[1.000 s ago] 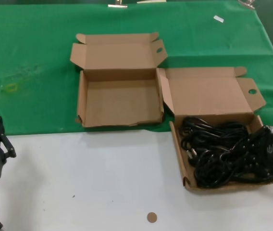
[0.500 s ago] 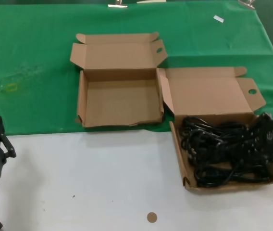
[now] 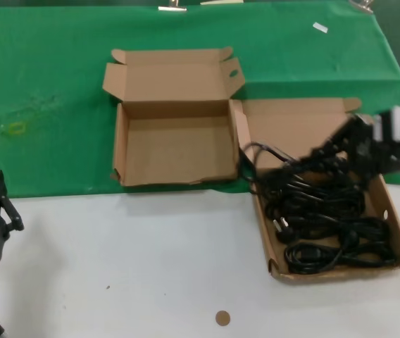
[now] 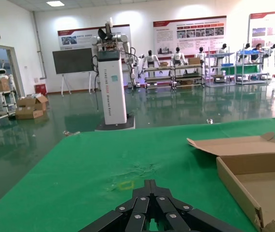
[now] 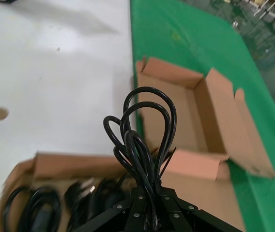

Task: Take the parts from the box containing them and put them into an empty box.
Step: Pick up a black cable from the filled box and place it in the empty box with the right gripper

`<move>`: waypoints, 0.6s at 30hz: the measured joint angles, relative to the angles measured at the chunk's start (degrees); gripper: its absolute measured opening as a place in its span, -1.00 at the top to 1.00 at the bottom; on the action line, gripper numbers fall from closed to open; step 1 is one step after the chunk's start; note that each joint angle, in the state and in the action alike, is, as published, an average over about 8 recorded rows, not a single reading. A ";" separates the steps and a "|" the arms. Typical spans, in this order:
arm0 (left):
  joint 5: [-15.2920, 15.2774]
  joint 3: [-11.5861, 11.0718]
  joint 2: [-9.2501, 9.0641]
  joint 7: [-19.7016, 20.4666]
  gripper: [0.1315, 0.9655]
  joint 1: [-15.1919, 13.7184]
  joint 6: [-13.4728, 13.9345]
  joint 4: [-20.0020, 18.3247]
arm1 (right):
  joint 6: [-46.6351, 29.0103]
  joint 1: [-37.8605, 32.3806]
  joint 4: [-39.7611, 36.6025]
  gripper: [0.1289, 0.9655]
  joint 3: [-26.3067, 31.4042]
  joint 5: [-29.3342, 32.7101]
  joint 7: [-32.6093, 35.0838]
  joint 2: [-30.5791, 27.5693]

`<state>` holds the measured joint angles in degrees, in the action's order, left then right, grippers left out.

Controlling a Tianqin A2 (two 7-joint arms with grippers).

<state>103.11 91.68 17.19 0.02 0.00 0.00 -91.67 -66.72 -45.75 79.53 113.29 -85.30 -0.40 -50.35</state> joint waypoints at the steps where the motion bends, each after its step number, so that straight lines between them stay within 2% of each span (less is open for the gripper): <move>1: 0.00 0.00 0.00 0.00 0.97 0.00 0.00 0.00 | -0.09 -1.00 -0.36 0.93 0.42 0.45 -0.23 0.87; 18: 0.00 0.00 0.00 0.00 0.97 0.00 0.00 0.00 | 1.21 -13.10 -9.14 0.93 7.32 7.17 -3.38 16.45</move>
<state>103.11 91.68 17.19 0.02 0.00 0.00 -91.67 -65.51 -58.85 70.39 120.61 -78.13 -3.79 -33.90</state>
